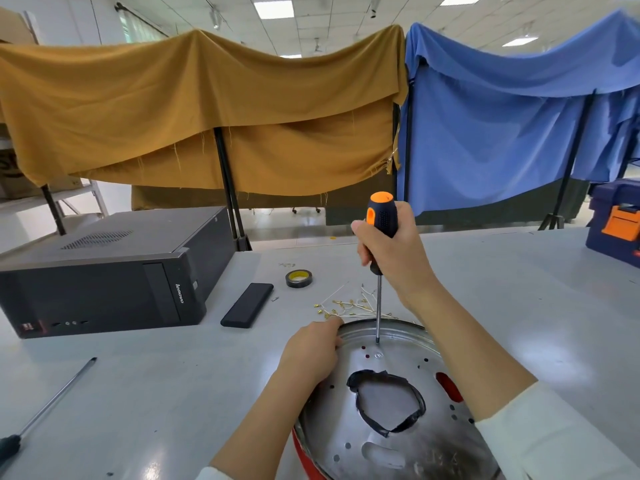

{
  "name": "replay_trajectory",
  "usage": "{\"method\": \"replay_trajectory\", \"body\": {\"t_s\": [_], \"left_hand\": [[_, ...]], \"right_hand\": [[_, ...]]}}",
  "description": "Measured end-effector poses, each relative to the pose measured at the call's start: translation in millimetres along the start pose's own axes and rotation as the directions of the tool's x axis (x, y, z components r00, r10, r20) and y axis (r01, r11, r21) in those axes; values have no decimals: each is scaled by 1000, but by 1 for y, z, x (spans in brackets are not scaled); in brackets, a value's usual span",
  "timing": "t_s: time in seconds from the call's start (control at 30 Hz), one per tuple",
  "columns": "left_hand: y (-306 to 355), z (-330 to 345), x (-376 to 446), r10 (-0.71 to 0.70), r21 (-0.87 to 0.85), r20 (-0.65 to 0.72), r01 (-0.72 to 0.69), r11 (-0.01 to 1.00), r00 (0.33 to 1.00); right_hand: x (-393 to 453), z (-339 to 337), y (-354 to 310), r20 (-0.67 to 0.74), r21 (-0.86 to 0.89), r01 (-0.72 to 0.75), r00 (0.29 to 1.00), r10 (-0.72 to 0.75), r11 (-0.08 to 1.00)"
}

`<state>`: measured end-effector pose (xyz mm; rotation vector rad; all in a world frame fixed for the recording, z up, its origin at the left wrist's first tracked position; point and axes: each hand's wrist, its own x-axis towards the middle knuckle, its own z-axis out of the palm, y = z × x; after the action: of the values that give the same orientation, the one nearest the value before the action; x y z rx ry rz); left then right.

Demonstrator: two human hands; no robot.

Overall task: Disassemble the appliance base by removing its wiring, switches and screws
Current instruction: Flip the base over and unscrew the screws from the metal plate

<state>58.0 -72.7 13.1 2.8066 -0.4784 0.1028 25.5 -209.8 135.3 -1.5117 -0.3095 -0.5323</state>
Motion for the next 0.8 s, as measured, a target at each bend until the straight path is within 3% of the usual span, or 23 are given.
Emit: {"method": "replay_trajectory", "body": {"t_s": [0.1,0.17,0.3,0.33,0.4,0.47,0.5,0.57,0.63,0.8], "left_hand": [[0,0,0,-8,-6,10,8,1000,1000],[1,-1,-1,-10,-11,16,10,1000,1000],[2,-3,-2,-11,-13,20,12,1000,1000],[2,-3,-2,-12,-8,21,12,1000,1000],[3,-4,-2,-15,4,22,15,1000,1000],[3,-4,-2,-17,9,23,17,1000,1000],[3,-4,-2,-15,10,24,15,1000,1000],[3,-3,-2,-6,21,22,6,1000,1000],[2,-3,-2,2,29,16,-3,1000,1000],[2,-2,-2,8,36,8,-8,999,1000]], "right_hand": [[-3,6,1,-273,-151,47,958,-87,987],[-1,5,2,-305,-135,36,949,-77,990],[6,2,-1,-181,-147,49,981,-76,988],[9,-2,-2,-107,-73,34,993,-42,997],[14,-7,-5,176,119,-64,983,43,991],[17,-7,-6,339,114,-122,938,77,986],[16,-4,-6,313,36,-101,946,85,994],[14,5,-3,102,-175,-19,994,38,984],[12,10,1,-92,-281,49,993,-78,958],[17,8,1,-162,-183,-8,987,-22,983]]}}
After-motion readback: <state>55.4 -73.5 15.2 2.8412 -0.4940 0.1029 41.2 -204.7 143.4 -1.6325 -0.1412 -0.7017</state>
